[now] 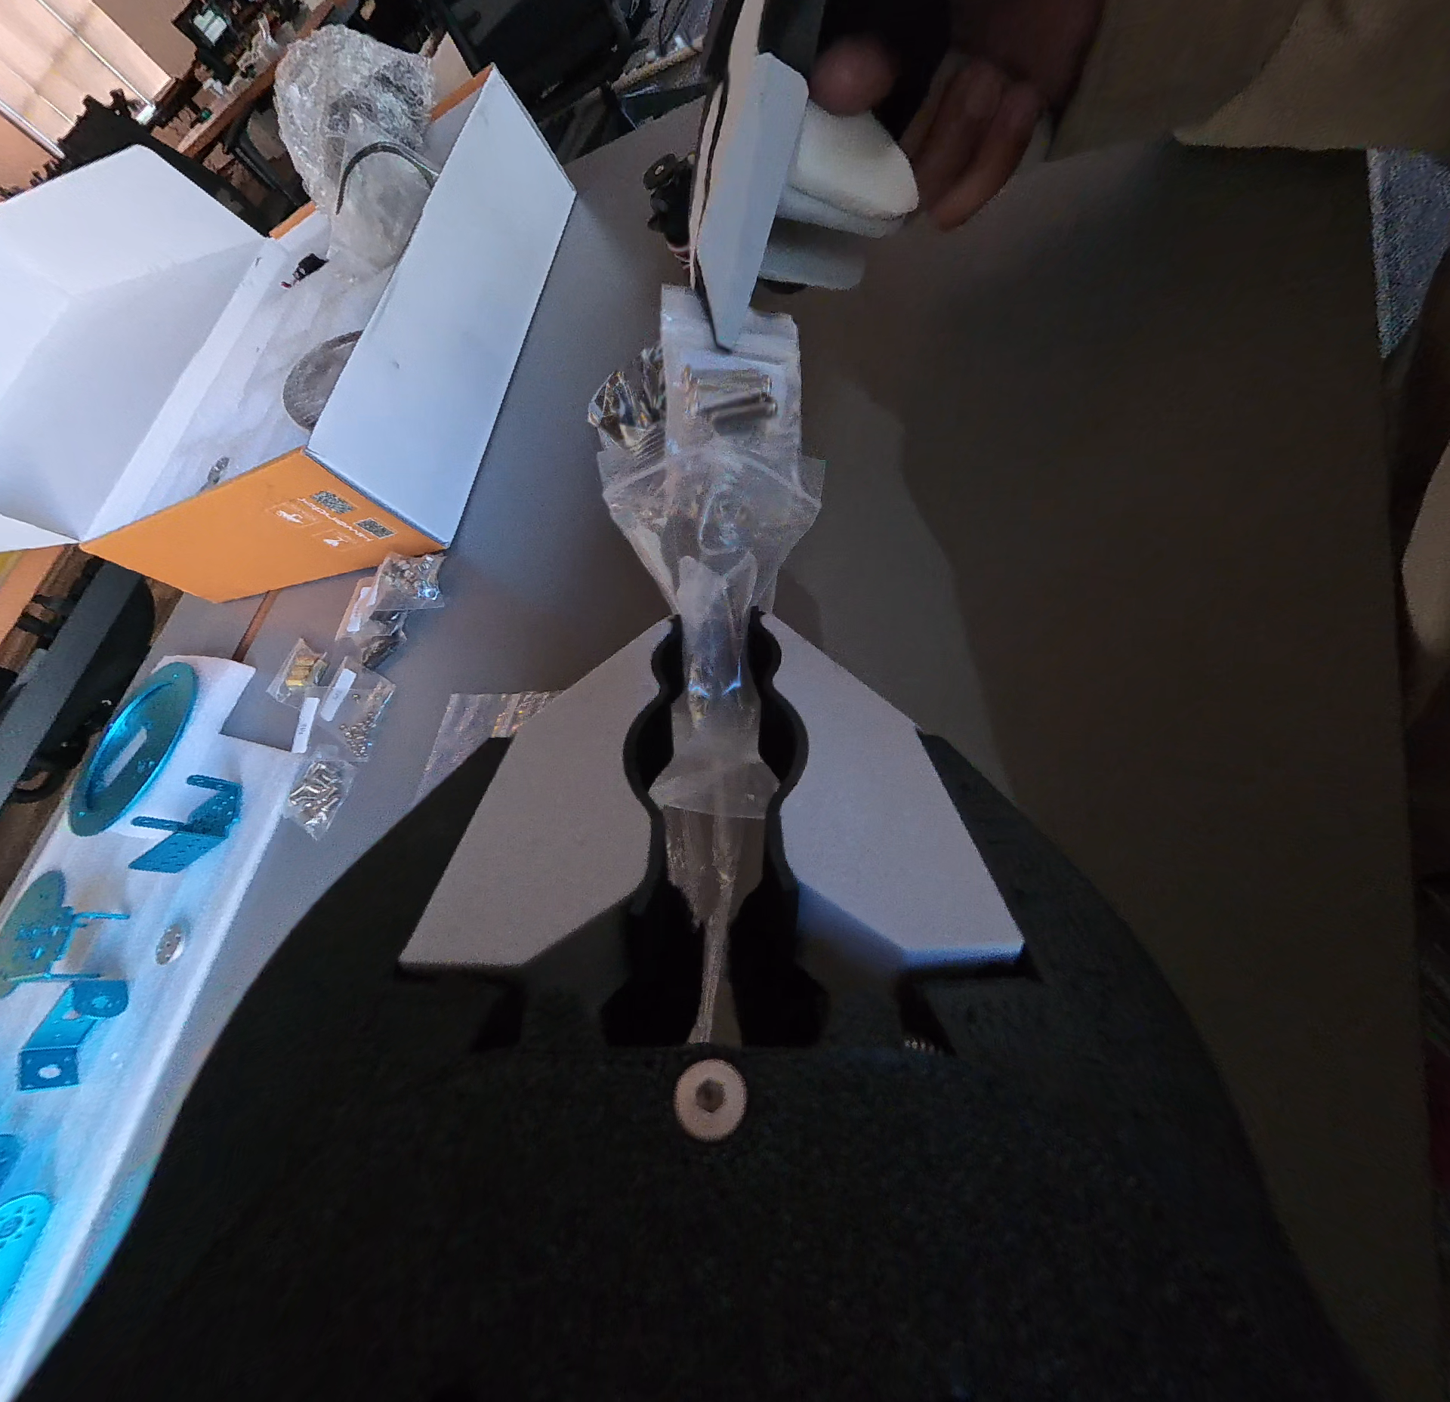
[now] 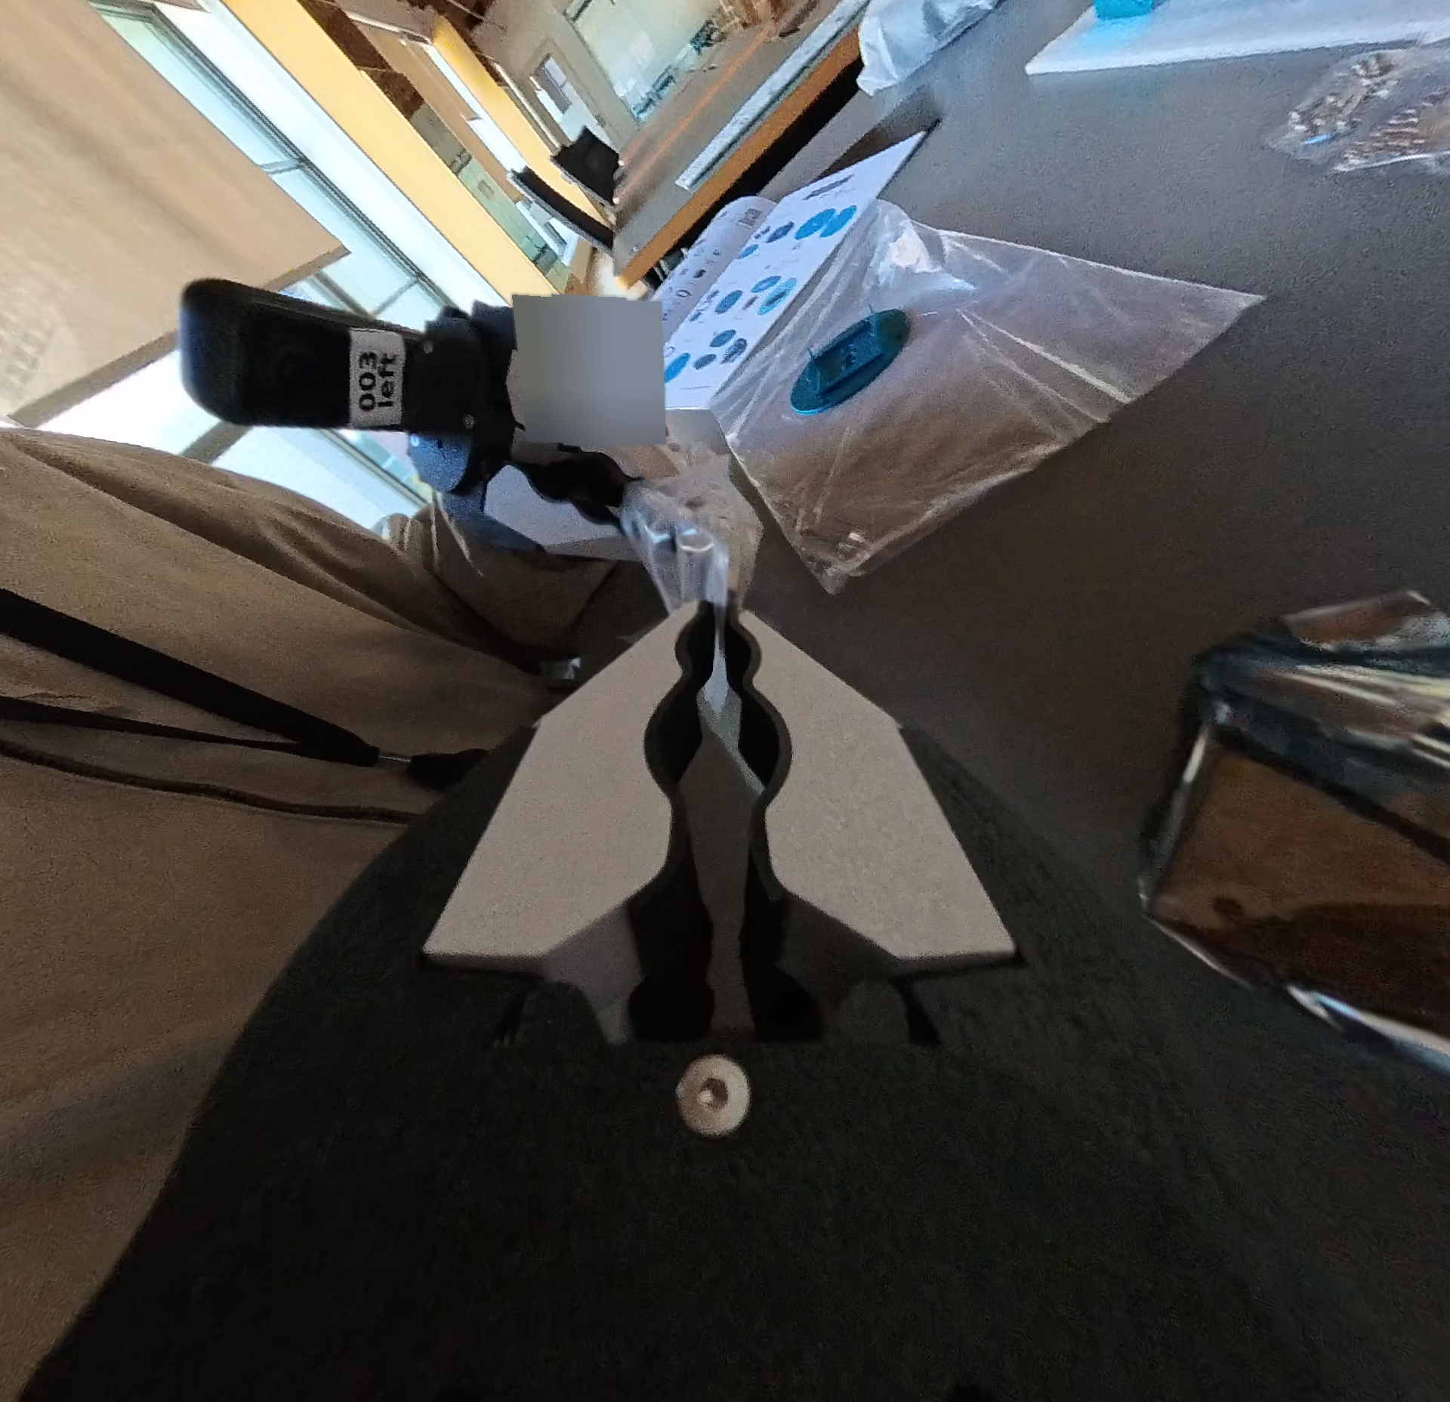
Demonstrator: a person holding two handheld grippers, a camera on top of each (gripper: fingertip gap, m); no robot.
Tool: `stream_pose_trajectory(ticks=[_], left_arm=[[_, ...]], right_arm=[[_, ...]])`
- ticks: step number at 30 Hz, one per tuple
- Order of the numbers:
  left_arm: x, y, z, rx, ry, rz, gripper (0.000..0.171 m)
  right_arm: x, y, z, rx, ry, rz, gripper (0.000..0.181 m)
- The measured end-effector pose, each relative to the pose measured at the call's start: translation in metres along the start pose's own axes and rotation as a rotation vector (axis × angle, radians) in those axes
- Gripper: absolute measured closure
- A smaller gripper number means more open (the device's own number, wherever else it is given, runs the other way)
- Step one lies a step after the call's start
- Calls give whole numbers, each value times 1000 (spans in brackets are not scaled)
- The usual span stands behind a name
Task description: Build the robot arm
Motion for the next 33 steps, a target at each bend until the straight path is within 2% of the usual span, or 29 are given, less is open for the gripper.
stream_pose_trajectory(ticks=[4, 8, 12, 16, 17, 19, 25, 28, 29, 31, 32, 33], left_arm=[[10, -3, -2, -71, 33, -28, 158], [33, -9, -2, -239, 110, -119, 158], [64, -9, -1, -509, 155, -247, 154], [78, 0, 6, -751, 72, -354, 117], [76, 4, 8, -772, 34, -359, 109], [70, 11, 11, -723, -23, -334, 107], [60, 9, 44, -310, -93, -254, 99], [61, 2, 57, -199, -125, -237, 101], [62, 2, 58, -193, -130, -222, 107], [64, 2, 55, -171, -112, -223, 147], [64, 2, 53, -158, -110, -217, 159], [65, 3, 51, -163, -115, -205, 161]], right_arm=[[-22, -4, 3, -8, 17, -84, 180], [-50, 2, 19, -145, -8, -210, 180], [-57, 27, 25, -630, 36, -374, 180], [-48, 49, 13, -1234, 114, -542, 181], [-45, 51, 9, -1349, 121, -576, 180], [-41, 52, 0, -1470, 146, -587, 180], [-29, 53, -8, -1450, 71, -408, 181], [-24, 54, -4, -1362, -14, -309, 180], [-23, 51, -2, -1277, 1, -296, 180], [-23, 49, 2, -1073, 26, -231, 180], [-24, 47, 5, -978, 16, -196, 180], [-24, 43, 8, -881, 19, -169, 180]])
Point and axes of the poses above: each gripper's, where its closed fingertips meet, x out along the fingers, z out of its top, y = z × x across the jaws, the point moved 8 cm from there along -x, back along the fingers, and after that the axes turned 6 degrees about -y, right-handed, at the moved point
